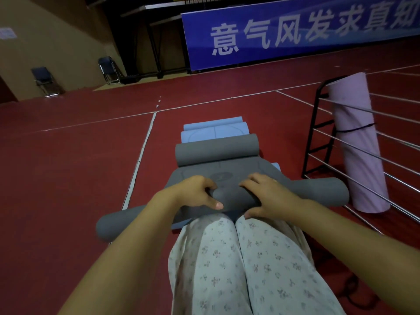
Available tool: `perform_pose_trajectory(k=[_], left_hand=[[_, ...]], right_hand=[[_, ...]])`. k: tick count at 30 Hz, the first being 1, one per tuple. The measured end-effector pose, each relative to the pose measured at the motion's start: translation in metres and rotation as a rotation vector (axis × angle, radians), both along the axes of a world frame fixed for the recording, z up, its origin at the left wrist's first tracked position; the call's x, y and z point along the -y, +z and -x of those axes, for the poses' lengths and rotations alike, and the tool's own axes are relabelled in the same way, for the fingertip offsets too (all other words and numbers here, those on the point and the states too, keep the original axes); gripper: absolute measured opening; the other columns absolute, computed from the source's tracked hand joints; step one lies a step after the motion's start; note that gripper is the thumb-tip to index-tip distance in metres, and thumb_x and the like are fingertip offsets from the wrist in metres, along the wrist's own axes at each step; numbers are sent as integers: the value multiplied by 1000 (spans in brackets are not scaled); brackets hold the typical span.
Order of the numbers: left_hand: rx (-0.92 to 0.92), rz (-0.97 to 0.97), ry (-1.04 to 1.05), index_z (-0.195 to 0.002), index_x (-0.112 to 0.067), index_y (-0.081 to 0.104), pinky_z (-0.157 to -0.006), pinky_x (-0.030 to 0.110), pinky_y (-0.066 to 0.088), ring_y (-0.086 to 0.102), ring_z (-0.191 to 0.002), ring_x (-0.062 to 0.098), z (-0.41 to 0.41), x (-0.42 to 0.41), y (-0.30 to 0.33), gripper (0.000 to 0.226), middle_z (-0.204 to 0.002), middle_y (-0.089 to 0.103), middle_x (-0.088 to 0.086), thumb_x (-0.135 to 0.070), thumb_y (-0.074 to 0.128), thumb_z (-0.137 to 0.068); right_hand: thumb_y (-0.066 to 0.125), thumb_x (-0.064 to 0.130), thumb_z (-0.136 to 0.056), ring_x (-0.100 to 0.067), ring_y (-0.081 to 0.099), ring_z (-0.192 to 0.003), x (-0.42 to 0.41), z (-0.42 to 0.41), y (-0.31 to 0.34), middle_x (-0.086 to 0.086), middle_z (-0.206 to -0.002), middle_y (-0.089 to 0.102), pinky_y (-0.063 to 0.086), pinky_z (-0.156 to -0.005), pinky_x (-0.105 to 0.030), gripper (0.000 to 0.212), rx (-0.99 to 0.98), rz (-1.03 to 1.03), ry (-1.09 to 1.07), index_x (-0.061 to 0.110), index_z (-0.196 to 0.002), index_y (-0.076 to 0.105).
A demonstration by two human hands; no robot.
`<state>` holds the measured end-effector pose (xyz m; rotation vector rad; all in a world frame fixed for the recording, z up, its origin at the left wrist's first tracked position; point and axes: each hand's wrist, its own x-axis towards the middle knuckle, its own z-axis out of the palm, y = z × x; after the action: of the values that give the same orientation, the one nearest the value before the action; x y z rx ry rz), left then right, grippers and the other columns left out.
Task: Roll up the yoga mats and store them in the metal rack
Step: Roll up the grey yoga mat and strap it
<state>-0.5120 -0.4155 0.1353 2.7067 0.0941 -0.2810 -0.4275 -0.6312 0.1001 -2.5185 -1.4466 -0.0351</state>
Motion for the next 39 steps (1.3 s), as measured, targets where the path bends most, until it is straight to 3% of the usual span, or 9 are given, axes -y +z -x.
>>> perform_pose_trajectory(k=[2,6,11,15,20,25,32,35,39], left_hand=[[-43,34,10,-108,-14,66,-85,30,48,60,-95,17,-3,-1,2,42,-101,65,-1,-37,78,-74],[-141,46,31,-103,-19,70,-90,32,49,62,-96,16,-12,-6,8,42,-102,68,-2,-45,78,-72],[-175,130,64,-93,-29,71,-97,40,48,64,-100,15,-17,-17,4,54,-102,70,-8,-62,80,-52],[-46,160,92,-108,-27,54,-93,32,48,60,-102,17,-9,-19,-12,51,-110,61,0,-42,82,-68],[168,-177,-85,-117,-21,52,-92,33,42,46,-104,18,4,-19,-22,66,-112,48,4,-49,81,-65],[227,-373,-103,-119,-15,56,-80,32,43,56,-100,26,5,-10,-12,62,-113,59,9,-46,78,-70],[339,-445,-119,-112,-13,60,-69,29,40,58,-93,28,16,7,36,55,-106,62,9,-44,77,-71],[352,-477,-186,-110,-15,61,-70,32,43,58,-89,26,51,25,61,54,-100,62,6,-48,77,-70],[499,-535,-335,-99,-13,63,-61,34,45,61,-79,29,111,50,57,49,-89,62,5,-51,72,-70]], right_hand=[[72,53,-73,-23,36,-122,-4,3,-3,-4,-131,37,34,-99,-35,75,41,-20,-68,22,-135,43],[71,52,-75,-23,47,-112,-12,-3,2,-3,-120,48,43,-90,-35,68,5,39,-79,22,-131,47],[71,58,-71,-22,53,-108,-19,-23,13,-2,-117,56,46,-87,-36,67,16,156,-22,25,-126,52],[73,59,-69,-21,54,-110,-22,-30,14,1,-121,58,45,-90,-34,68,-18,156,-9,26,-126,54],[73,59,-68,-20,56,-107,-24,-36,14,2,-119,61,46,-88,-35,66,-60,141,0,26,-122,57],[73,59,-69,-21,56,-104,-28,-38,14,1,-116,61,47,-86,-37,64,-66,173,13,24,-120,55],[69,56,-74,-23,56,-103,-10,-19,62,0,-114,59,43,-76,-32,57,160,161,39,23,-117,52],[63,61,-76,-21,54,-106,17,20,81,3,-118,58,44,-79,-34,60,222,151,81,24,-122,51],[63,58,-78,-22,57,-98,56,79,71,1,-106,60,39,-70,-31,54,281,54,156,20,-115,55]])
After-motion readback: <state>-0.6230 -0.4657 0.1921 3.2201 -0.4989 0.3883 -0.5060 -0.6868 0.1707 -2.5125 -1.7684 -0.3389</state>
